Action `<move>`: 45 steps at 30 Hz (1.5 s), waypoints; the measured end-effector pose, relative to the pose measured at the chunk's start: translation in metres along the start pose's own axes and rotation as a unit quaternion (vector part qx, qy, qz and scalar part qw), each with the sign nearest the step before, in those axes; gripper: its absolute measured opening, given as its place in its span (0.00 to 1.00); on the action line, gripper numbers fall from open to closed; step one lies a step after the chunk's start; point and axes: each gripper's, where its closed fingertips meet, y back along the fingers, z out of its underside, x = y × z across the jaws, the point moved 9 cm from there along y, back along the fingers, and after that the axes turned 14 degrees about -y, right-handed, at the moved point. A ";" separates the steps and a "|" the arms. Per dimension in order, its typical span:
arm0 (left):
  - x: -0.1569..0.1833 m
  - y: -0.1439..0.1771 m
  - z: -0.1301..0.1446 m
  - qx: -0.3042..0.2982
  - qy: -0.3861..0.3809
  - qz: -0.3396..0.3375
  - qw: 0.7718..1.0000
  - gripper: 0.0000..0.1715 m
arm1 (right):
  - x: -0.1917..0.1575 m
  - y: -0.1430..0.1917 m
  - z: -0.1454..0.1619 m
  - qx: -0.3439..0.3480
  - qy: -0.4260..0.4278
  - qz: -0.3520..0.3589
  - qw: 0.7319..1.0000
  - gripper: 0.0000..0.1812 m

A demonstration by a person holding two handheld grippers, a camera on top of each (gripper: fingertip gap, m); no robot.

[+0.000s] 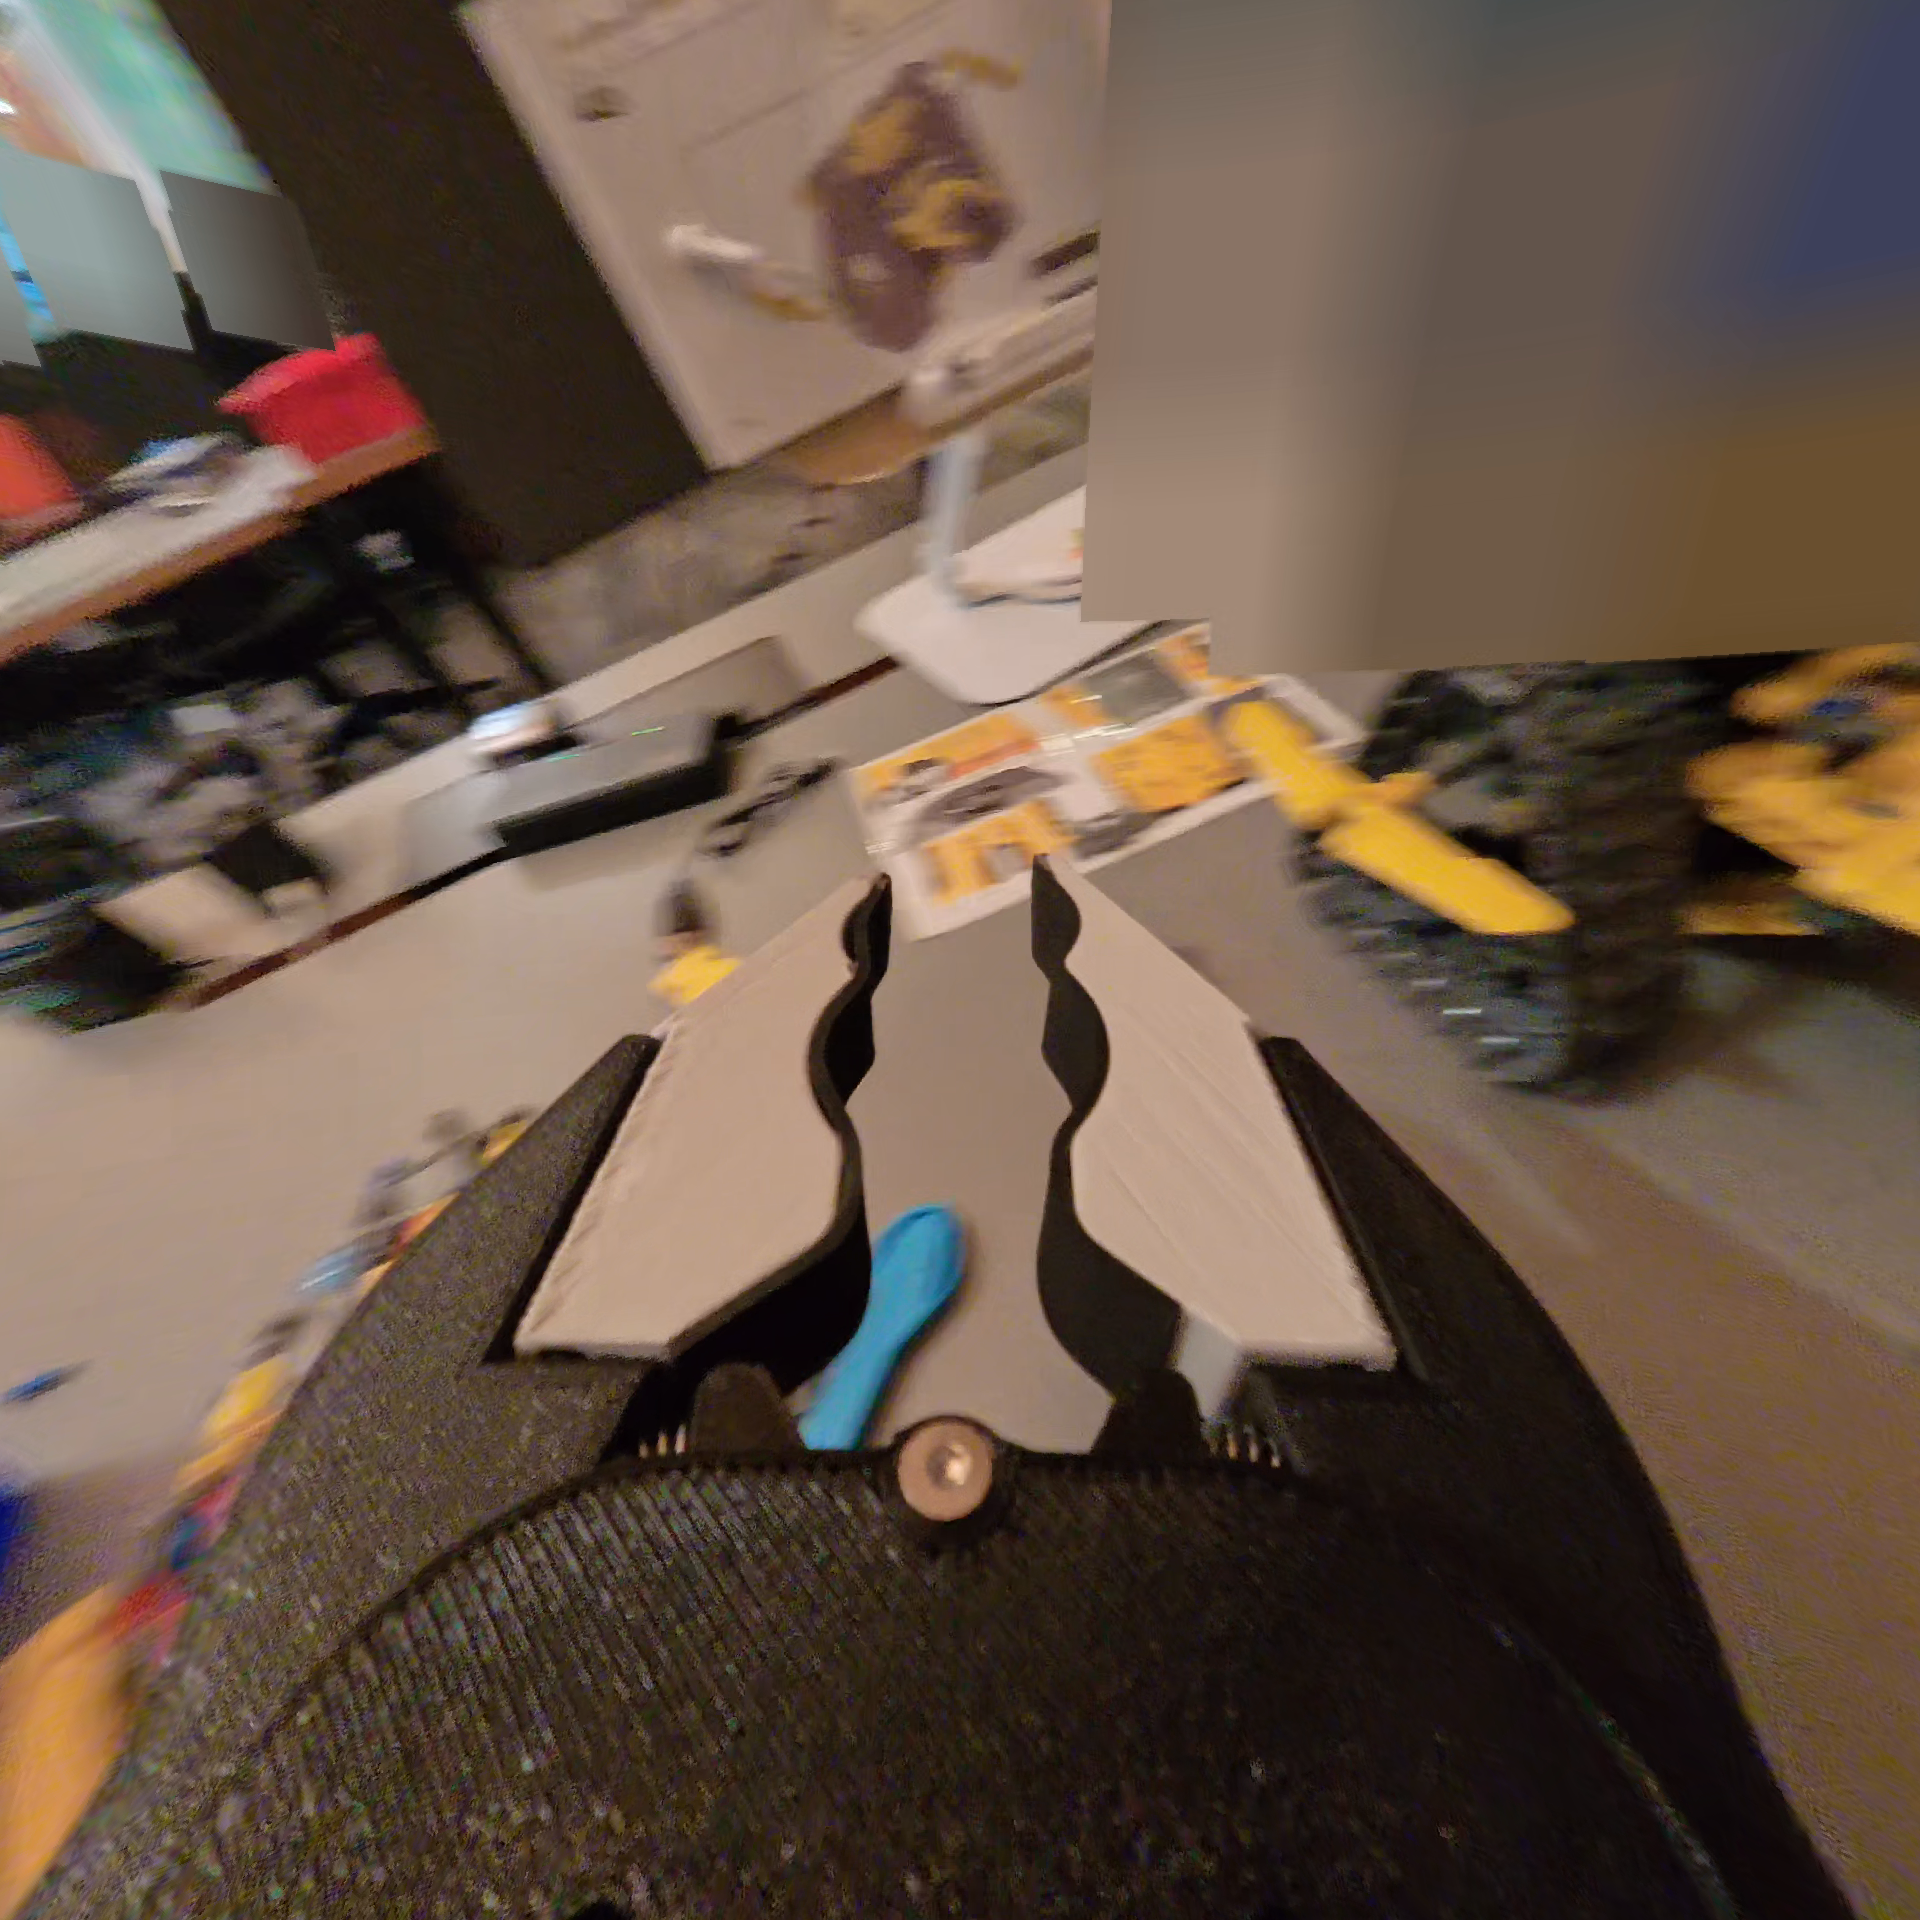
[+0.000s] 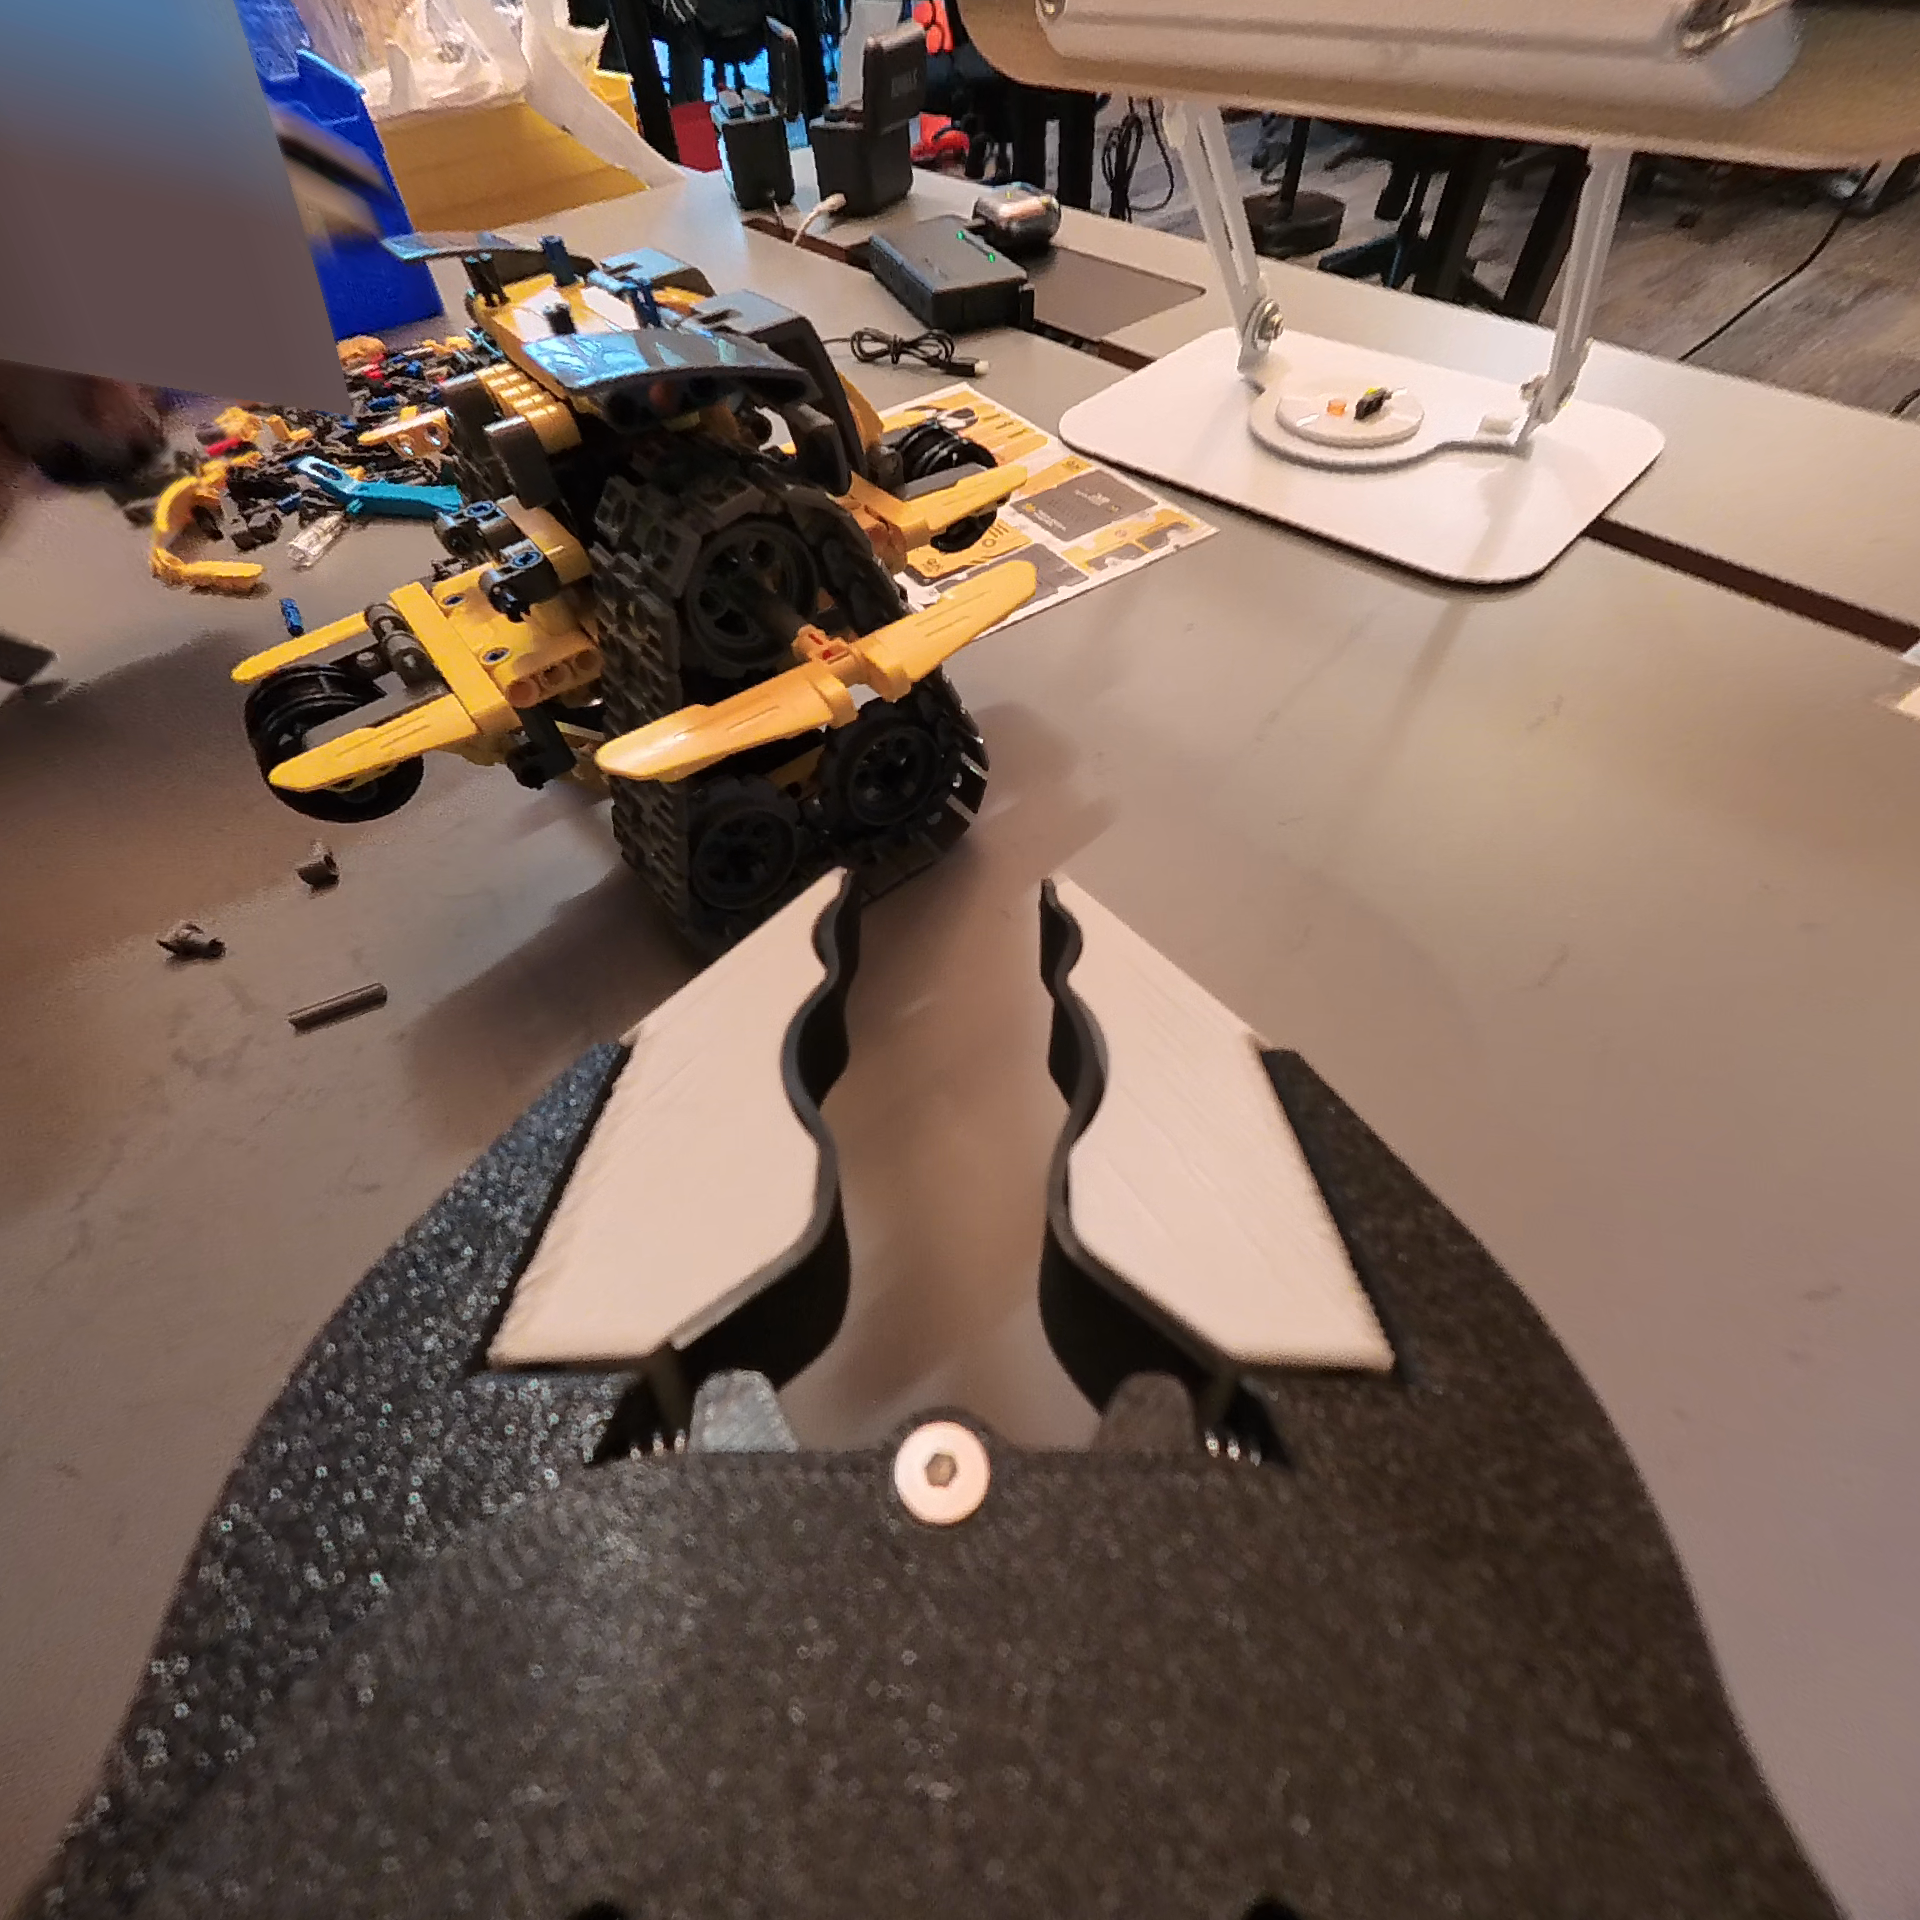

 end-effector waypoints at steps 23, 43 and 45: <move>-0.162 -0.028 0.157 -0.283 0.253 -0.027 0.925 0.13 | 0.004 0.003 -0.002 0.010 -0.020 -0.006 1.000 0.20; -0.155 -0.019 0.141 -0.240 0.206 -0.039 0.948 0.00 | -0.001 0.001 0.000 0.001 0.005 0.001 1.000 0.21; -0.154 -0.015 0.131 -0.216 0.186 -0.050 0.957 0.00 | 0.000 0.000 0.000 -0.001 0.003 0.002 1.000 0.21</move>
